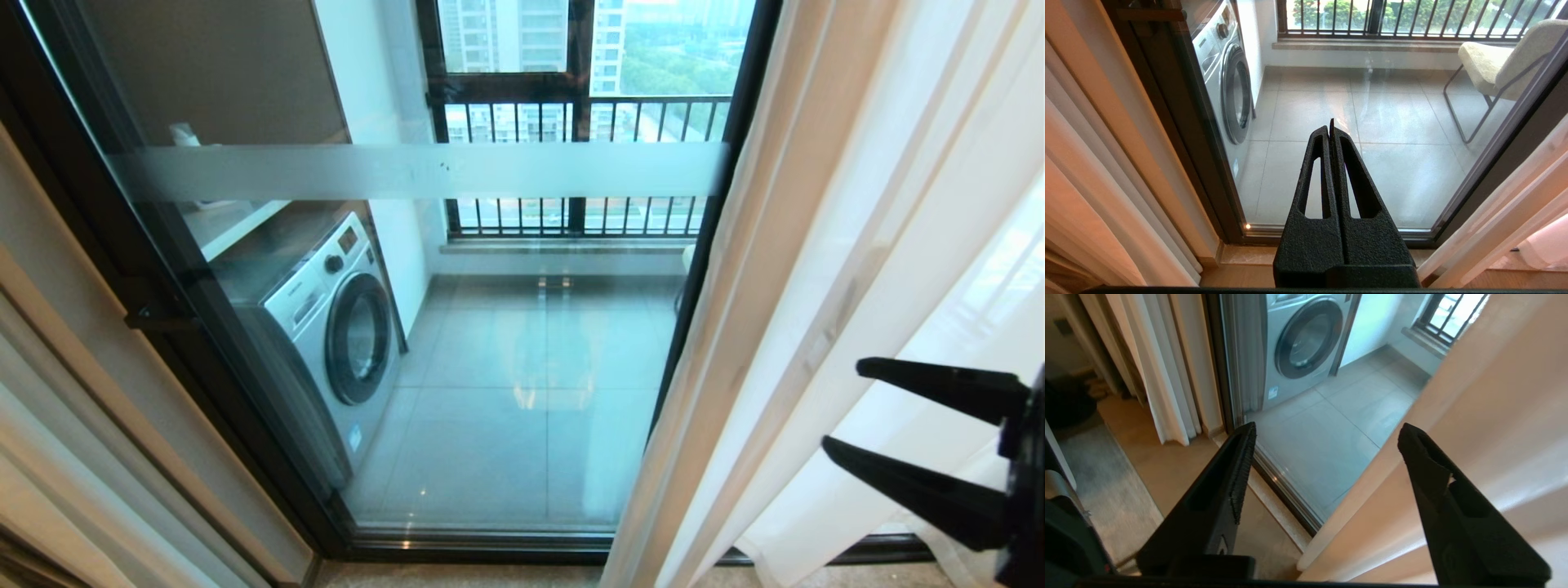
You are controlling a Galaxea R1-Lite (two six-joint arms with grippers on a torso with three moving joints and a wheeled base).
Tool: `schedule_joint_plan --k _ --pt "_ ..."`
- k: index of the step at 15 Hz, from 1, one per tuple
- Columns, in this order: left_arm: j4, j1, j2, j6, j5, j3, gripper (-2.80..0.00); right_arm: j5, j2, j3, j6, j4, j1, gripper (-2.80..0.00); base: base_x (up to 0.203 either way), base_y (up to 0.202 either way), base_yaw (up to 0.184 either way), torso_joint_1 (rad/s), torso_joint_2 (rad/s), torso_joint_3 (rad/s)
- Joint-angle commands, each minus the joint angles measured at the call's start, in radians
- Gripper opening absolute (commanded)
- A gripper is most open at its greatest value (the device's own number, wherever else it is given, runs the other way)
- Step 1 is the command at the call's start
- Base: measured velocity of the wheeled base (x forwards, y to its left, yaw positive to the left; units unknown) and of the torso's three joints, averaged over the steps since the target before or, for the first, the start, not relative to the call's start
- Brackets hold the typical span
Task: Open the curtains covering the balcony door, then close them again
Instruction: Pull the inner curtains open on both sides
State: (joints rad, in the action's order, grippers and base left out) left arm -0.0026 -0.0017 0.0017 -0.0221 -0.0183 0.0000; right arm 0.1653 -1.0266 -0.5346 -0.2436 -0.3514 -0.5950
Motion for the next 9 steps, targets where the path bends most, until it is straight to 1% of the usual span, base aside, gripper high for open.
schedule_joint_plan --k 1,4,5,6,7,8,9 --pt "0.000 0.000 0.000 -0.001 0.000 0.000 -2.80 0.002 -0.196 -0.068 -0.040 -0.020 -0.021 0.00 0.000 0.000 0.000 0.000 0.00 0.000" --pt "0.000 0.000 0.000 -0.001 0.000 0.000 -2.80 -0.007 -0.376 -0.170 -0.063 -0.103 -0.026 0.00 0.000 0.000 0.000 0.000 0.00 0.000" --pt "0.000 0.000 0.000 -0.001 0.000 0.000 -2.80 -0.029 -0.427 -0.213 -0.066 -0.133 -0.027 0.00 0.000 0.000 0.000 0.000 0.00 0.000" --pt "0.000 0.000 0.000 -0.001 0.000 -0.001 -2.80 -0.082 -0.472 -0.271 -0.066 -0.154 -0.027 0.00 0.000 0.000 0.000 0.000 0.00 0.000" --pt "0.000 0.000 0.000 -0.001 0.000 0.000 -2.80 -0.168 -0.504 -0.319 -0.066 -0.166 -0.028 0.00 0.000 0.000 0.000 0.000 0.00 0.000" --pt "0.000 0.000 0.000 -0.001 0.000 0.000 -2.80 -0.233 -0.517 -0.350 -0.064 -0.170 -0.028 0.00 0.000 0.000 0.000 0.000 0.00 0.000" --pt "0.000 0.000 0.000 -0.001 0.000 0.000 -2.80 -0.281 -0.518 -0.357 -0.064 -0.169 -0.028 0.00 0.000 0.000 0.000 0.000 0.00 0.000"
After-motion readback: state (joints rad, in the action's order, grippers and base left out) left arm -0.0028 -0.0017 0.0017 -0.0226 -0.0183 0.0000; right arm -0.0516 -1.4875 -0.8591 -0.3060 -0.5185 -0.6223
